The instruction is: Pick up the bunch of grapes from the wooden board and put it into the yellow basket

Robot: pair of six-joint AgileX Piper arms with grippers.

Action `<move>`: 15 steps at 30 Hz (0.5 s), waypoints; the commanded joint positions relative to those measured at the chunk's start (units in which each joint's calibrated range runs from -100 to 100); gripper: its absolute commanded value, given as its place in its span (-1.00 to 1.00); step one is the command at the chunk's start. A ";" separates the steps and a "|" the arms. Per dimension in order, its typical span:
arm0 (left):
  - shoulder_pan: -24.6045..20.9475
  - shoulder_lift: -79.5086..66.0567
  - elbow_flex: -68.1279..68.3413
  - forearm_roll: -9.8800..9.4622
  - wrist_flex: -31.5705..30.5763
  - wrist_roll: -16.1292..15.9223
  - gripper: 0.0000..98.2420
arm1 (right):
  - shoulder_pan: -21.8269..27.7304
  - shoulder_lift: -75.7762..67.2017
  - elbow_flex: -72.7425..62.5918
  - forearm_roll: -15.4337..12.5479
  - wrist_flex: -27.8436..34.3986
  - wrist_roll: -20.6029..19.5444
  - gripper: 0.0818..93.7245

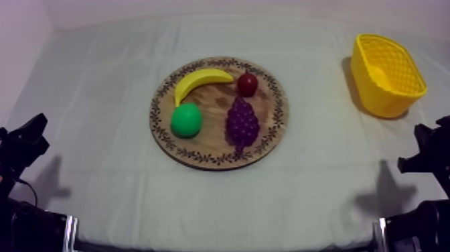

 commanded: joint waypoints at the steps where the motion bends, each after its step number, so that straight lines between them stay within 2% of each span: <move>1: 0.00 0.00 -0.03 0.00 -0.03 0.01 -1.00 | -0.93 -0.05 -0.02 -0.03 0.04 -0.26 -0.99; 15: 0.00 0.00 -0.03 0.00 -0.03 0.01 -1.00 | -0.93 -0.05 -0.02 -0.03 -0.01 -0.60 -0.99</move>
